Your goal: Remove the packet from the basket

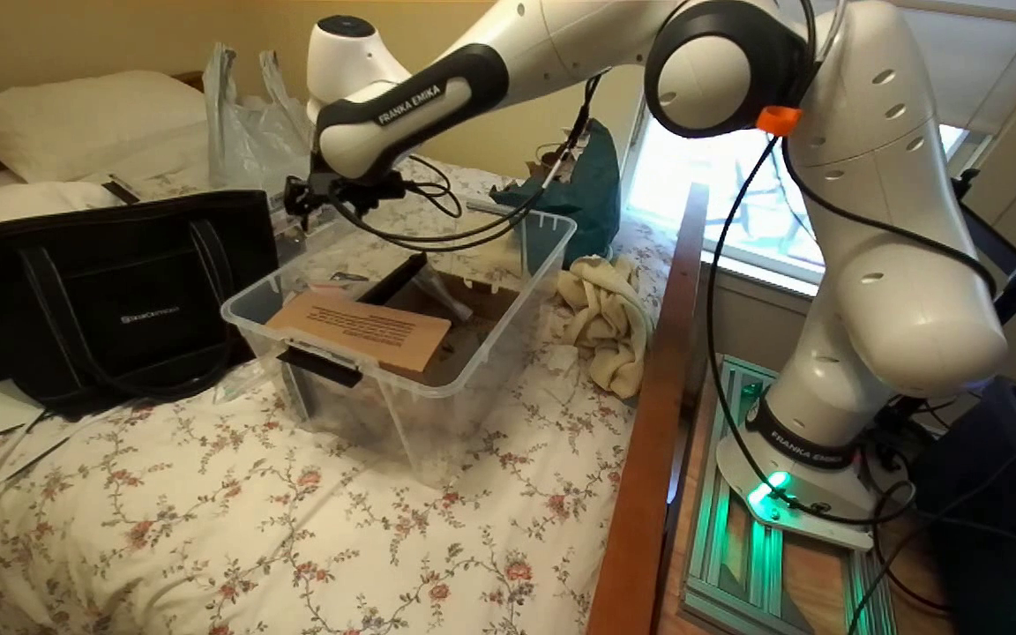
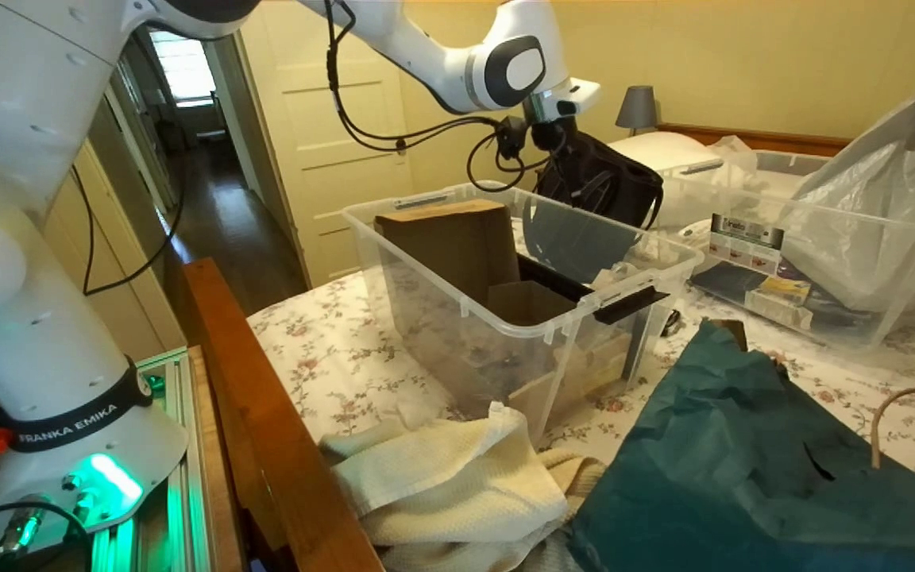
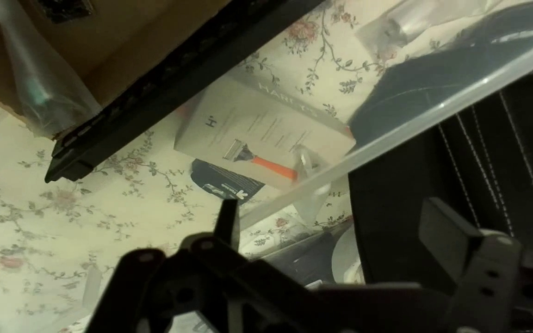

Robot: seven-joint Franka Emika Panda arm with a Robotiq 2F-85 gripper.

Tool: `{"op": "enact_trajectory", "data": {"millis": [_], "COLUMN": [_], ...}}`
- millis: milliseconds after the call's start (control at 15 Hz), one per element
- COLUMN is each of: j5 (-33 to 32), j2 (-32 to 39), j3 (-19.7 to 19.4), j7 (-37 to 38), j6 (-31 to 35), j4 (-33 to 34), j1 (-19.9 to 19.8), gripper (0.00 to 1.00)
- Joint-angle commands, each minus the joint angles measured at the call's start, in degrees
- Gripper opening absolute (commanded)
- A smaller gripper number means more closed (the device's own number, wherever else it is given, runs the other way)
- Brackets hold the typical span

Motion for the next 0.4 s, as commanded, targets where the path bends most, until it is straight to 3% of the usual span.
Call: {"op": "enact_trajectory", "data": {"millis": [0, 200, 267, 333], "j5": [-0.52, -0.74, 0.53, 0.50], "j2": [-8.30, -12.39, -7.07, -8.34], "j3": [1.17, 0.92, 0.60, 0.66], "j7": [-5.99, -8.84, -7.88, -8.38], "j6": [6.52, 11.66, 8.15, 9.42], "j4": [-13.89, -22.27, -13.72, -16.27], "j1": [0.21, 1.09, 0.65, 0.82], "gripper": [1.00, 1.00, 1.00, 1.00]}}
